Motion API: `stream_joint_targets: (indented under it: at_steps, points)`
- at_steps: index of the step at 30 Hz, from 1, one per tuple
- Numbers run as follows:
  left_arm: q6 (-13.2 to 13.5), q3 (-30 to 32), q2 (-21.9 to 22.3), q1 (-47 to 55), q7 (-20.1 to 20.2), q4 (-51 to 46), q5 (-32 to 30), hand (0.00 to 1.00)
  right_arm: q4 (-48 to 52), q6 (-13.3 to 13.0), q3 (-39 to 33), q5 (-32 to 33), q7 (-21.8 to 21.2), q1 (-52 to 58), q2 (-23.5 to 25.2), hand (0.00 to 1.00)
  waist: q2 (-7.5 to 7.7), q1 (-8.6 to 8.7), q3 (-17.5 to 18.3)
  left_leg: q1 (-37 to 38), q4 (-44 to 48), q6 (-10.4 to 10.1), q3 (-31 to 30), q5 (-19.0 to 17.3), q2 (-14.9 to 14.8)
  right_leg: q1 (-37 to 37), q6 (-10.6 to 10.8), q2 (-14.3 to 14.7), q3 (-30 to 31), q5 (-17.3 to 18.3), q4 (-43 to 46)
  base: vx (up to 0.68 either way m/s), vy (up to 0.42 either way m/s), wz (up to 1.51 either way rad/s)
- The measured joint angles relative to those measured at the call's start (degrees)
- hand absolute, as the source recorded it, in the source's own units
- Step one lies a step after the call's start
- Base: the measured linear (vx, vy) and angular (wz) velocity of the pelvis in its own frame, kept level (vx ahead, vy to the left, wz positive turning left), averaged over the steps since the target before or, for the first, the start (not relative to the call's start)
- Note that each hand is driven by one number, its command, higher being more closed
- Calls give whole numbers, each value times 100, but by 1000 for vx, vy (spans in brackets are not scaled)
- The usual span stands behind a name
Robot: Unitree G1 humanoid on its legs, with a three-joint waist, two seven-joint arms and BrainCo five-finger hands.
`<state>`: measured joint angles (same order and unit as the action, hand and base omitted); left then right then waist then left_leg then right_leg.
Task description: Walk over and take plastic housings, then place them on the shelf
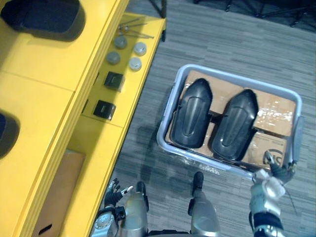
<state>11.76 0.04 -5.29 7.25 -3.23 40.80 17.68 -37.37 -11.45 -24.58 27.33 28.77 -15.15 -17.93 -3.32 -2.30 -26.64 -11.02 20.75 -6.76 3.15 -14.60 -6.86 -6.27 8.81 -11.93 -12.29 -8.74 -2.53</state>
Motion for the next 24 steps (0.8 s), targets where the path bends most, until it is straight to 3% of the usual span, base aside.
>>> stream_joint_targets:
  at_steps: [6,10,14,18,21,22,23,24]
  points:
    - [66,-59,-102,-65,105,111,151,0,-807,170,49,-2,-137,-952,-770,0,-148,-40,-151,-323,201,13,-232,18,20,-206,-40,-11,-184,31,265,-52,4,16]
    - [90,-158,-96,-229,129,235,274,0,-1193,365,133,-5,-135,-1391,-1167,0,-217,-113,-199,-498,382,32,-338,29,40,-536,-95,-82,-226,260,863,-52,27,7]
    - [94,-346,-95,-393,127,313,453,0,-1607,999,293,-8,-157,-1688,-1328,0,-250,-220,-227,-544,395,50,-441,46,71,-687,-101,-159,-349,431,1237,-64,-9,10]
    - [110,-376,-95,-430,117,314,456,0,-1754,1392,386,-169,-286,-1915,-1534,0,-253,-234,-227,-722,398,39,-466,107,95,-889,-88,-200,-376,471,1348,-74,-30,5]
    - [199,-541,-85,-501,115,363,497,0,-2230,1890,463,-793,-762,-2116,-1921,0,-271,-224,-235,-800,354,29,-584,215,153,-966,-97,-282,-488,508,1512,-59,-19,18]
    - [205,-542,-72,-521,115,377,498,0,-2291,1923,492,-984,-829,-2178,-1947,0,-271,-222,-236,-826,362,27,-583,233,166,-1002,-93,-301,-488,515,1543,-63,-8,9]
    - [205,-542,-71,-520,115,379,498,0,-2313,1923,507,-1083,-871,-2184,-1947,100,-271,-223,-236,-822,362,26,-584,238,166,-1001,-93,-303,-489,515,1554,-39,1,2]
    - [207,-547,-70,-521,116,384,499,0,-2369,1929,519,-1263,-909,-2205,-1946,100,-271,-223,-236,-814,362,21,-594,248,166,-1004,-107,-306,-490,528,1592,-32,-4,2]
